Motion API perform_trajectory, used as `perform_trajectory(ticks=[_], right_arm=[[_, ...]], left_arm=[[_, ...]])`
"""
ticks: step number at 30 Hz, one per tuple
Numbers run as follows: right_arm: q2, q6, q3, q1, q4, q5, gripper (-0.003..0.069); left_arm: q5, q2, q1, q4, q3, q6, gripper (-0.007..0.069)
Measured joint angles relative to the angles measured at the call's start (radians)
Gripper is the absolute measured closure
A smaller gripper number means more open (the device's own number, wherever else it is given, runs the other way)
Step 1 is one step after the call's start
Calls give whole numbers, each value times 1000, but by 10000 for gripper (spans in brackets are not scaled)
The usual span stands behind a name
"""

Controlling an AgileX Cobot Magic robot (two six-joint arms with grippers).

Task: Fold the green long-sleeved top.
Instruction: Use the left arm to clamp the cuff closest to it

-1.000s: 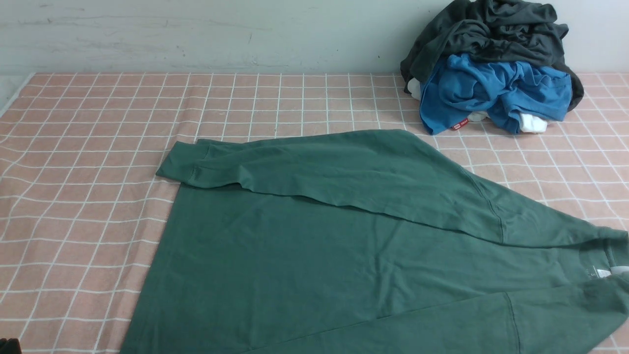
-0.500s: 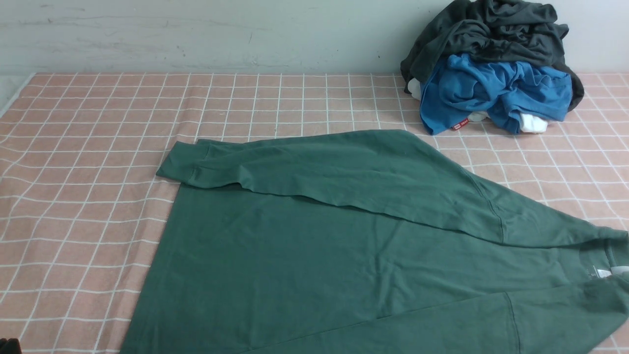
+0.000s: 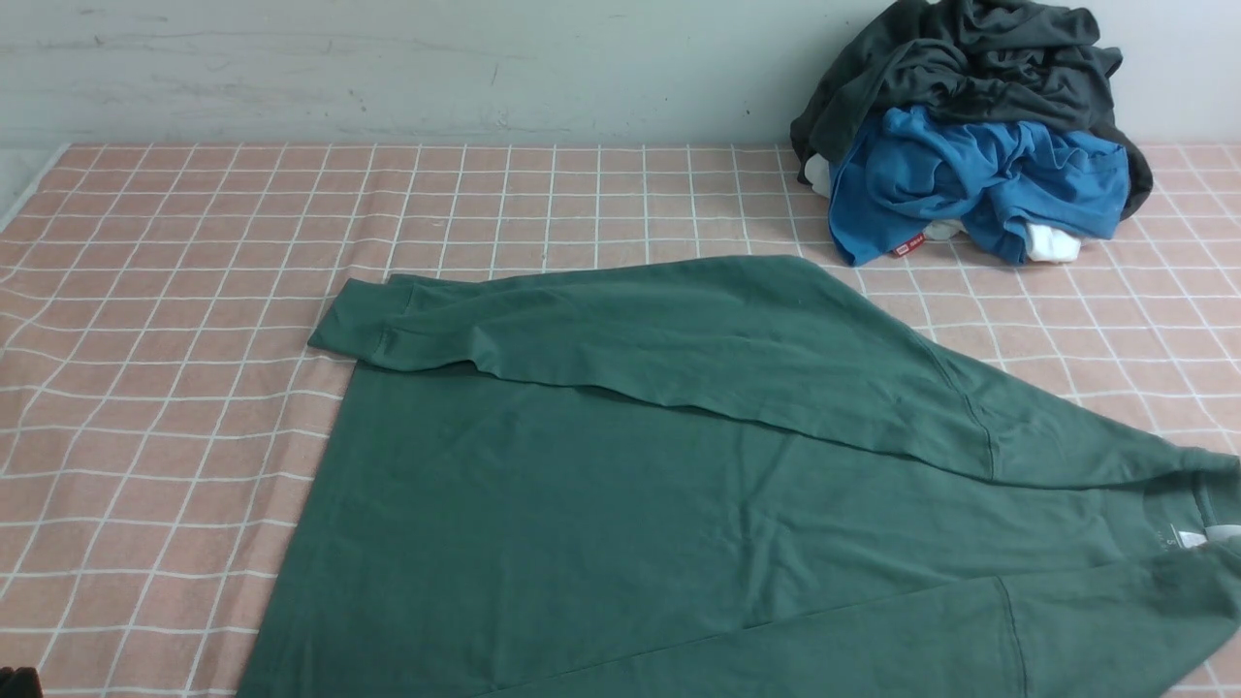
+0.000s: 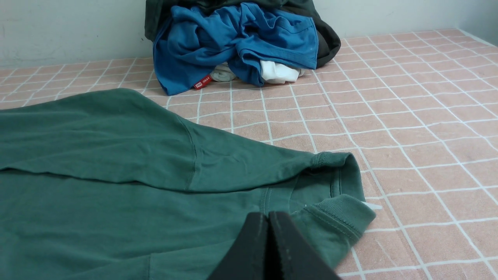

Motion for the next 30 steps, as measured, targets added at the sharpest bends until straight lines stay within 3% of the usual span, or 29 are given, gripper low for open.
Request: perform_trajectory(ticks=[17,20,24,25,26,27,28,30], right_arm=[[0,2,0,0,37,0,673],[0,18,0,0,139,2,673],[0,170,1,0,547,13,673],[0,177,1,0,587,15,673],[0,217,-1,0,734,11,673],[0,219,-1,0,764,9,673],[0,223,-1,0,870,6,673],[0,211,-1,0,916,6,673]], left_arm=[[-16,0,0,63,4,-23,627],[-60,0,0,-63,11,-129,627],[-159,0,0,-489,12,-405,627],[-162,0,0,-489,12,-414,627],[-175,0,0,-614,12,-461,627],[-178,0,0,-625,12,-462,627],[-185,0,0,-681,12,-450,627],[-188,0,0,-703,12,-416,627]])
